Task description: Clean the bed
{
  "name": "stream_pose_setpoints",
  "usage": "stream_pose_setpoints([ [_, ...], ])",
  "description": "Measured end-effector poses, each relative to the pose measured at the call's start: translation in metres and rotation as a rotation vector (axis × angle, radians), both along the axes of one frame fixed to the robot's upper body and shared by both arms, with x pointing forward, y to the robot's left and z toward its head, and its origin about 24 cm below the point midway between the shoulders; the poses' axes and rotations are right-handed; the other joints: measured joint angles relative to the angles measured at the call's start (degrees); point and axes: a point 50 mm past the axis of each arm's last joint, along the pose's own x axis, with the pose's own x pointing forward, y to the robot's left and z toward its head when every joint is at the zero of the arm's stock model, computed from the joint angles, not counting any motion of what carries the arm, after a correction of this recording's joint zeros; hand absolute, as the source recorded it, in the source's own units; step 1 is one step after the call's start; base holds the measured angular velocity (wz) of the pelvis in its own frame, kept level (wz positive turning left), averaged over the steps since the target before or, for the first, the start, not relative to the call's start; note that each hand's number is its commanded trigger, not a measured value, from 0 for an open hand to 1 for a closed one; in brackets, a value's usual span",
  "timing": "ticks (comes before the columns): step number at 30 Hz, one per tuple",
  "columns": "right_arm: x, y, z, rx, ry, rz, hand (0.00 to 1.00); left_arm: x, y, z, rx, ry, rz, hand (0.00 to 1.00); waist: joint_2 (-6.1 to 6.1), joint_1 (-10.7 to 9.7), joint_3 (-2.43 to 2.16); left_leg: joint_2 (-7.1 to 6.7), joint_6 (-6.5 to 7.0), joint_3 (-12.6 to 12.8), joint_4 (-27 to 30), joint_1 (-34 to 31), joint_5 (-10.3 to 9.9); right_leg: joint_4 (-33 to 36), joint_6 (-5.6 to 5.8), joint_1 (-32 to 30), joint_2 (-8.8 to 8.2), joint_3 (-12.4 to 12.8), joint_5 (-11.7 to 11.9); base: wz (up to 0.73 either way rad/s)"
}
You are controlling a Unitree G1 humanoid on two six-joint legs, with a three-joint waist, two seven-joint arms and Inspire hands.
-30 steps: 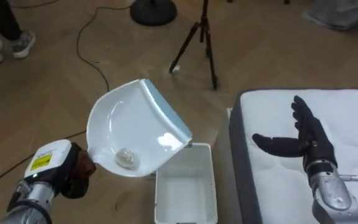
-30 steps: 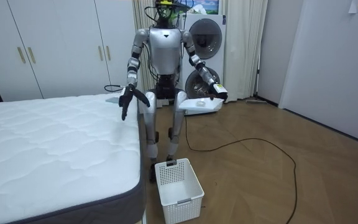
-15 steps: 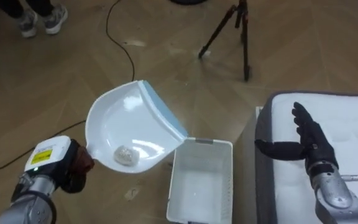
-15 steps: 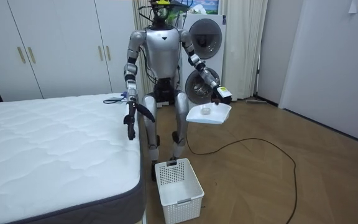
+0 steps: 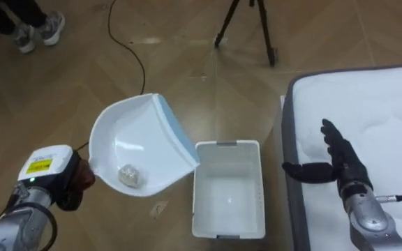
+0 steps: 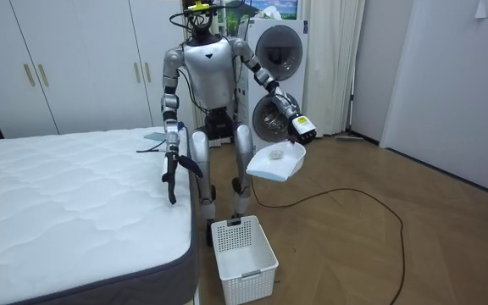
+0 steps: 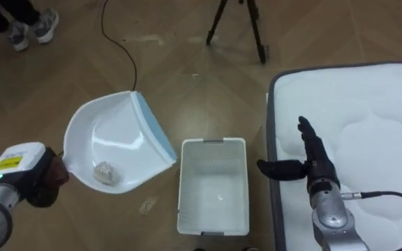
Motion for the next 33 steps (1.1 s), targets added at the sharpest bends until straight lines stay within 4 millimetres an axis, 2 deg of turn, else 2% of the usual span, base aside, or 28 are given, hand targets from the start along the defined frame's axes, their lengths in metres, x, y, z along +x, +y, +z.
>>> stream_pose_setpoints([
  [5, 0.0, 0.008, -0.004, -0.026, 0.019, 0.045, 0.0, 0.007, -0.012, 0.001, 0.018, -0.011, -0.069, 1.0, 0.11, -1.51, 0.1, -0.17, 0.09, 0.82, 0.02, -0.74, 0.02, 0.6, 0.09, -1.09, -0.32, 0.41, -0.41, -0.02],
  [12, 0.007, 0.013, 0.001, -0.046, -0.018, 0.071, 0.0, 0.021, -0.018, 0.011, 0.109, -0.032, -0.161, 1.0, 1.02, -1.96, 0.55, 0.03, 0.29, 2.44, -0.67, -1.91, 0.09, 0.83, 0.11, -3.05, -0.29, 1.19, -0.45, -0.04],
  [18, 0.017, 0.021, 0.008, -0.061, -0.063, 0.09, 0.0, 0.023, -0.021, 0.01, 0.134, -0.028, -0.183, 1.0, 1.0, -2.61, 0.56, -0.03, 0.46, 3.72, -0.47, -4.47, 0.19, 2.15, 0.12, -6.63, -0.41, 2.43, -0.45, -0.07],
  [23, 0.019, 0.026, 0.009, -0.063, -0.074, 0.102, 0.0, 0.02, -0.03, 0.003, 0.154, 0.013, -0.228, 1.0, 0.98, -3.22, 0.62, 0.07, 0.47, 4.95, -0.51, -4.52, 0.19, 2.52, 0.14, -7.18, -0.4, 3.13, -0.46, -0.06],
  [33, 0.019, 0.03, 0.008, -0.07, -0.079, 0.094, 0.0, 0.016, -0.032, -0.004, 0.231, 0.104, -0.258, 1.0, 1.13, -3.31, 0.65, 0.07, 0.55, 5.41, -0.73, -4.52, 0.16, 2.58, 0.2, -7.57, -0.37, 3.48, -0.49, -0.01],
])
